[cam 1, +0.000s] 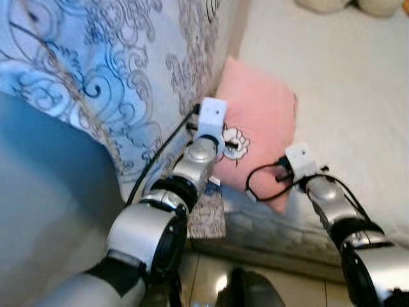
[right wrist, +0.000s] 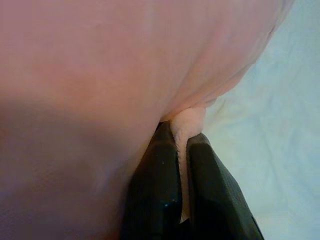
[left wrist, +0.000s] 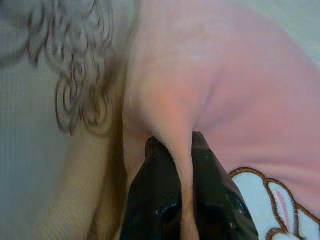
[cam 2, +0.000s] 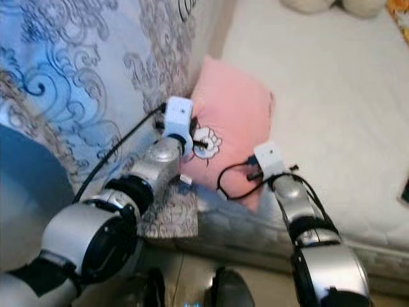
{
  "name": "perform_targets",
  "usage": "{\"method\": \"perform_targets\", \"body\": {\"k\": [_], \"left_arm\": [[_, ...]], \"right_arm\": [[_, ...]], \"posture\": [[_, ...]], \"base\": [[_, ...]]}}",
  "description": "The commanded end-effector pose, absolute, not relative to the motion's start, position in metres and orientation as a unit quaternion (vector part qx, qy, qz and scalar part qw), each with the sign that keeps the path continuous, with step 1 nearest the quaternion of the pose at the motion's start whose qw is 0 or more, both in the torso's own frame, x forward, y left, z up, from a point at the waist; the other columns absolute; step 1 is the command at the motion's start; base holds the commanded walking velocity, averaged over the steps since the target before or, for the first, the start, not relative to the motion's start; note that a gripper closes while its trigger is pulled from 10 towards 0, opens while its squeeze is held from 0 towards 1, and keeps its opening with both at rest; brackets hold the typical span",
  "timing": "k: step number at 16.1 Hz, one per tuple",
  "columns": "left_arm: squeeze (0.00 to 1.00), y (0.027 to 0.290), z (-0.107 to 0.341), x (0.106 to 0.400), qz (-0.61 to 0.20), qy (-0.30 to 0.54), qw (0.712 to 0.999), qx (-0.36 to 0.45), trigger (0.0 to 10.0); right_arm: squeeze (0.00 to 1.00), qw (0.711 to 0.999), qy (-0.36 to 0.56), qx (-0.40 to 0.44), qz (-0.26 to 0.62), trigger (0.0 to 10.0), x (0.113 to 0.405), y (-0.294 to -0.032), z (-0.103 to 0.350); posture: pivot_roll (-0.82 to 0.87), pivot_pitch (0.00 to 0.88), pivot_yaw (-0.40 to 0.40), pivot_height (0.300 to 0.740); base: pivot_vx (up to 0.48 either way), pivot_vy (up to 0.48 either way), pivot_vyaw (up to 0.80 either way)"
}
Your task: Clean up the room
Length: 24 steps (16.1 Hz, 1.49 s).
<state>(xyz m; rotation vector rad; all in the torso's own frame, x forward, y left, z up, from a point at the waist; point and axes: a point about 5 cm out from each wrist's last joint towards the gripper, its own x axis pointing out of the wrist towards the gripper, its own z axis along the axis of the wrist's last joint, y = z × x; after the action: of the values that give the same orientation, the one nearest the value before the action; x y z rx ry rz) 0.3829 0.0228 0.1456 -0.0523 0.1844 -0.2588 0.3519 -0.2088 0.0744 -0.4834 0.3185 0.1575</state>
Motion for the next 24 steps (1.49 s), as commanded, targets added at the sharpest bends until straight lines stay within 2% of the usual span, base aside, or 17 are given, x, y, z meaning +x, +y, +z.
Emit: {"method": "perform_targets", "body": {"k": [1, 3, 5, 8, 11, 12, 13, 14, 15, 16, 19, 22, 23, 24], "left_arm": [[0.0, -0.021, 0.13, 0.359, -0.155, 0.141, 0.972, -0.11, 10.0], [0.0, -0.035, 0.133, 0.355, -0.165, 0.155, 0.961, -0.161, 10.0], [0.0, -0.041, 0.131, 0.351, -0.171, 0.162, 0.959, -0.155, 10.0], [0.0, -0.038, 0.128, 0.35, -0.186, 0.14, 0.969, -0.086, 10.0], [0.0, -0.033, 0.125, 0.351, -0.185, 0.143, 0.969, -0.077, 10.0], [0.0, -0.036, 0.122, 0.348, -0.196, 0.14, 0.969, -0.061, 10.0], [0.13, -0.036, 0.12, 0.347, -0.201, 0.135, 0.969, -0.042, 10.0], [1.0, -0.031, 0.122, 0.35, -0.202, 0.12, 0.972, -0.009, 10.0], [1.0, -0.024, 0.135, 0.359, -0.204, 0.067, 0.975, 0.059, 10.0], [1.0, -0.021, 0.141, 0.361, -0.208, 0.038, 0.973, 0.09, 10.0], [1.0, -0.025, 0.117, 0.348, -0.214, 0.076, 0.972, 0.064, 10.0], [1.0, -0.021, 0.111, 0.344, -0.221, 0.062, 0.972, 0.057, 10.0], [1.0, -0.009, 0.112, 0.348, -0.221, 0.042, 0.972, 0.064, 10.0], [1.0, -0.005, 0.113, 0.349, -0.22, 0.033, 0.972, 0.069, 10.0]], "right_arm": [[0.0, 0.953, 0.156, -0.259, 0.033, 10.0, 0.353, -0.234, 0.084], [0.0, 0.949, 0.135, -0.284, 0.021, 10.0, 0.36, -0.243, 0.1], [0.0, 0.948, 0.137, -0.287, 0.01, 10.0, 0.361, -0.248, 0.105], [0.0, 0.946, 0.145, -0.29, 0.012, 10.0, 0.36, -0.245, 0.1], [0.0, 0.941, 0.171, -0.292, 0.01, 10.0, 0.353, -0.245, 0.086], [0.35, 0.942, 0.177, -0.283, 0.006, 10.0, 0.351, -0.245, 0.082], [1.0, 0.948, 0.179, -0.265, 0.001, 10.0, 0.35, -0.243, 0.081], [1.0, 0.956, 0.178, -0.232, -0.003, 10.0, 0.351, -0.24, 0.08], [1.0, 0.968, 0.171, -0.183, -0.008, 10.0, 0.352, -0.235, 0.079], [1.0, 0.974, 0.167, -0.154, -0.009, 10.0, 0.35, -0.231, 0.075], [1.0, 0.973, 0.169, -0.159, 0.002, 10.0, 0.339, -0.229, 0.061], [1.0, 0.977, 0.133, -0.17, 0.006, 10.0, 0.335, -0.231, 0.064], [1.0, 0.979, 0.115, -0.167, -0.002, 10.0, 0.332, -0.235, 0.067], [1.0, 0.98, 0.109, -0.168, -0.006, 10.0, 0.331, -0.237, 0.068]], "posture": [[-0.14, 0.259, -0.002, 0.74], [-0.15, 0.254, -0.003, 0.74], [-0.16, 0.253, -0.004, 0.74], [-0.16, 0.253, -0.006, 0.74], [-0.15, 0.249, -0.012, 0.74], [-0.15, 0.249, -0.013, 0.74], [-0.15, 0.249, -0.014, 0.74], [-0.15, 0.244, -0.019, 0.74], [-0.14, 0.238, -0.021, 0.74], [-0.13, 0.228, -0.025, 0.74], [-0.1, 0.2, -0.037, 0.74], [-0.09, 0.16, -0.038, 0.74], [-0.09, 0.114, -0.041, 0.74], [-0.09, 0.114, -0.041, 0.74]], "base": [[0.0, 0.0, 0.0], [0.0, 0.0, 0.0], [0.0, 0.0, 0.0], [0.0, 0.0, 0.0], [0.0, 0.0, 0.0], [0.0, 0.0, 0.0], [0.0, 0.0, 0.0], [0.0, 0.0, 0.0], [0.0, 0.0, 0.0], [0.0, 0.0, 0.0], [0.0, 0.0, 0.0], [0.0, 0.0, 0.0], [0.0, 0.0, 0.0], [0.0, 0.0, 0.0]]}}
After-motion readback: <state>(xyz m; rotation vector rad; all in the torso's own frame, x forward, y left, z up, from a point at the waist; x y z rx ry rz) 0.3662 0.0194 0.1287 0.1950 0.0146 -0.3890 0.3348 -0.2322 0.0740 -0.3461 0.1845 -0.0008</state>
